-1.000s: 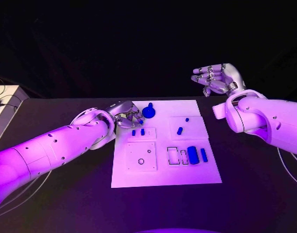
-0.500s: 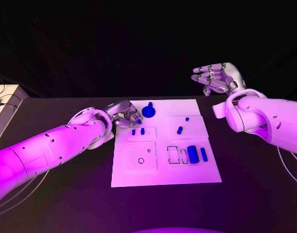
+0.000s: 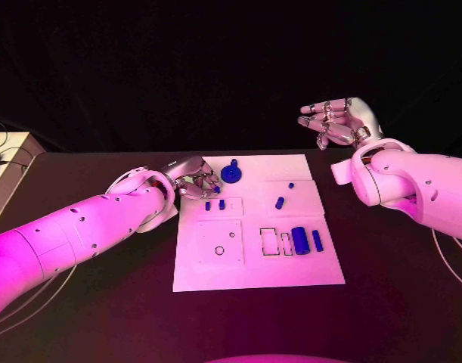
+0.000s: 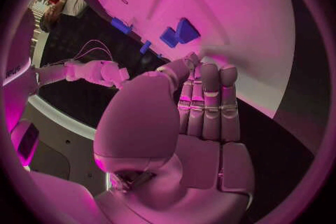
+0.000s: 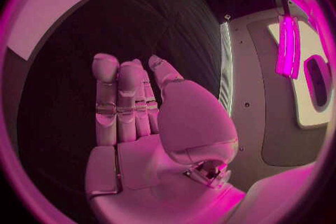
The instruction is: Assemble the parts on the task board
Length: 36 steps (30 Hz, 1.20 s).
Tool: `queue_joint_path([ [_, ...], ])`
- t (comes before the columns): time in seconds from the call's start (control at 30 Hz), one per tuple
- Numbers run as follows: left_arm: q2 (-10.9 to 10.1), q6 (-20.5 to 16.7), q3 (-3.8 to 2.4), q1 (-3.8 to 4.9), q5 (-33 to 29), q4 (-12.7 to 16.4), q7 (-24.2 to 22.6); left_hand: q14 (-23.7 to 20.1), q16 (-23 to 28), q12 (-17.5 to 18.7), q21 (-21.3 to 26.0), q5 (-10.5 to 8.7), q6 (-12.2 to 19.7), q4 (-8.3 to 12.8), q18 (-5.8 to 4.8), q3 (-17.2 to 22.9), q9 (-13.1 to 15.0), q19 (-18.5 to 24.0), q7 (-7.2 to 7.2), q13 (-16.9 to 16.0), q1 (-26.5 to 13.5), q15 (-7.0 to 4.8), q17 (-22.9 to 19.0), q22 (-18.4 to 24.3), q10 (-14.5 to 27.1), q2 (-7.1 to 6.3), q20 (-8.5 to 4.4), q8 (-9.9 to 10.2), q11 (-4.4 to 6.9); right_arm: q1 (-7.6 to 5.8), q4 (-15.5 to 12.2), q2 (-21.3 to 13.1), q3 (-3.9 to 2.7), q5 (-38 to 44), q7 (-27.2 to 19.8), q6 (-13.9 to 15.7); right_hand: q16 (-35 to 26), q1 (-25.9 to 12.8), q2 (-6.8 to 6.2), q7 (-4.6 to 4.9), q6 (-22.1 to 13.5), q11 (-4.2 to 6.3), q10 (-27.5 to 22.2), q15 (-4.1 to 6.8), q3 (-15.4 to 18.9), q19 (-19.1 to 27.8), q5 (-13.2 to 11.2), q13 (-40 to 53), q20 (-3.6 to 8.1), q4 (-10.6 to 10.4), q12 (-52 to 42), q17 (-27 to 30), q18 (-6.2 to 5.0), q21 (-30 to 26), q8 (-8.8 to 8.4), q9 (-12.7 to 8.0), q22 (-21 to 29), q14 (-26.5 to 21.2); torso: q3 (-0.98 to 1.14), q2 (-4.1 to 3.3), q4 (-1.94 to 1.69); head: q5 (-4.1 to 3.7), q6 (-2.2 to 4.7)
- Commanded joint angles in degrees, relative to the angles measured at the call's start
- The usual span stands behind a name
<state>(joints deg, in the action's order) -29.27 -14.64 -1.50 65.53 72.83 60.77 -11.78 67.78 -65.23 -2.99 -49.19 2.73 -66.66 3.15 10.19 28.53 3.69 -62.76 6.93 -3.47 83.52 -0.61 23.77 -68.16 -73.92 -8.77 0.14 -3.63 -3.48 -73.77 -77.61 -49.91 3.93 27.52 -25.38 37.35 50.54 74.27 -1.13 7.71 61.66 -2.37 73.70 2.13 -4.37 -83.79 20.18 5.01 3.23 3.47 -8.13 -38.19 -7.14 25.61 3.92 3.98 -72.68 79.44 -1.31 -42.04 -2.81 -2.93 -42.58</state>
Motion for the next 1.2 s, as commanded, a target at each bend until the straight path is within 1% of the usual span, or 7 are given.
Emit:
queue_joint_path([
  [0.03, 0.1, 0.1, -0.02, 0.00, 0.1, 0.0, 0.1, -0.6, -0.2, -0.3, -0.2, 0.21, -0.3, 0.3, 1.00, 0.0, 0.0, 0.2, -0.27, 0.0, -0.1, 0.02, 0.0, -0.1, -0.1, 0.57, 0.29, 0.1, -0.01, 0.01, 0.0, -0.1, -0.05, 0.0, -0.7, -0.7, 0.2, -0.5, 0.05, 0.31, 0.1, -0.13, 0.4, 0.22, 0.3, -2.8, 0.1, 0.1, 0.05, -0.2, -0.1, 0.1, -1.02, 0.1, -0.20, 0.0, -0.1, -0.4, 0.01, -0.02, 0.01, -0.01, 0.03],
  [0.17, 0.1, 0.0, -0.02, 0.01, 0.5, 0.0, 0.4, -0.6, -0.2, -0.3, -0.1, 0.21, -0.7, 0.3, 0.98, 0.1, 0.1, 0.2, -0.24, 0.0, -0.1, 0.11, -0.1, -0.1, 0.5, 0.62, 0.28, 0.0, -0.16, 0.01, 0.0, -0.1, -0.05, 0.0, -0.7, -0.7, 0.2, -0.5, 0.05, 0.31, 0.1, -0.13, 0.4, 0.22, 0.3, -2.8, 0.1, 0.1, 0.05, -0.2, -0.1, 0.1, -1.02, 0.1, -0.20, 0.0, -0.1, -0.4, 0.03, 0.01, 0.02, 0.02, 0.00],
  [0.27, 0.1, 0.0, -0.02, 0.01, 0.9, 0.0, 0.6, -0.7, -0.3, -0.4, 0.0, 0.20, -1.3, 0.3, 0.97, 0.0, 0.1, 0.2, -0.22, 0.0, -0.2, 0.16, -0.1, -0.1, 0.8, 0.63, 0.28, 0.0, -0.25, 0.01, 0.0, -0.1, -0.05, 0.0, -0.7, -0.7, 0.2, -0.5, 0.05, 0.31, 0.1, -0.13, 0.4, 0.22, 0.3, -2.8, 0.1, 0.1, 0.05, -0.2, -0.1, 0.1, -1.02, 0.1, -0.20, 0.0, -0.1, -0.4, -0.02, 0.01, -0.02, -0.02, -0.03],
  [0.43, 0.1, -0.1, -0.02, 0.01, 1.7, 0.0, 0.9, -0.9, -0.3, -0.4, 0.1, 0.20, -2.1, 0.3, 0.95, -0.1, 0.1, 0.2, -0.35, 0.0, -0.3, 0.21, 0.0, -0.1, 1.1, 0.71, 0.28, 0.0, -0.29, 0.01, 0.0, -0.2, -0.05, 0.0, -0.7, -0.7, 0.2, -0.5, 0.05, 0.31, 0.1, -0.13, 0.4, 0.22, 0.3, -2.8, 0.1, 0.1, 0.05, -0.2, -0.1, 0.1, -1.02, 0.1, -0.20, 0.0, -0.1, -0.4, -0.03, 0.01, -0.04, 0.05, -0.05],
  [0.73, 0.0, -1.0, -0.01, 0.01, 2.8, -0.2, 1.7, -1.0, -0.5, -0.4, 0.2, 0.20, -2.4, 0.5, 0.96, 0.0, 0.1, 0.1, -0.34, 0.0, -0.3, 0.16, 0.0, -0.1, 1.0, 1.01, 0.22, 0.0, -0.23, 0.01, 0.0, -0.2, -0.05, 0.0, -0.7, -0.7, 0.2, -0.5, 0.05, 0.31, 0.1, -0.13, 0.4, 0.22, 0.3, -2.8, 0.1, 0.1, 0.05, -0.2, -0.1, 0.1, -1.02, 0.1, -0.20, 0.0, -0.1, -0.4, -0.06, 0.00, -0.03, 0.09, 0.04],
  [1.2, 0.3, -2.4, -0.02, 0.01, 2.9, -0.2, 2.0, -0.9, -0.5, -0.4, 0.2, 0.21, -2.5, 0.5, 0.96, 0.0, 0.1, 0.1, -0.31, 0.0, -0.4, 0.15, -0.1, -0.1, 0.9, 1.06, 0.20, 0.0, -0.22, 0.01, 0.0, -0.2, -0.05, 0.0, -0.7, -0.7, 0.2, -0.5, 0.10, 0.32, 0.1, -0.14, 0.4, 0.21, 0.3, -2.9, 0.1, 0.1, 0.05, -0.3, 0.0, 0.2, -1.03, -0.1, -0.21, -0.1, -0.1, -0.4, 0.00, -0.02, 0.04, 0.12, 0.03],
])
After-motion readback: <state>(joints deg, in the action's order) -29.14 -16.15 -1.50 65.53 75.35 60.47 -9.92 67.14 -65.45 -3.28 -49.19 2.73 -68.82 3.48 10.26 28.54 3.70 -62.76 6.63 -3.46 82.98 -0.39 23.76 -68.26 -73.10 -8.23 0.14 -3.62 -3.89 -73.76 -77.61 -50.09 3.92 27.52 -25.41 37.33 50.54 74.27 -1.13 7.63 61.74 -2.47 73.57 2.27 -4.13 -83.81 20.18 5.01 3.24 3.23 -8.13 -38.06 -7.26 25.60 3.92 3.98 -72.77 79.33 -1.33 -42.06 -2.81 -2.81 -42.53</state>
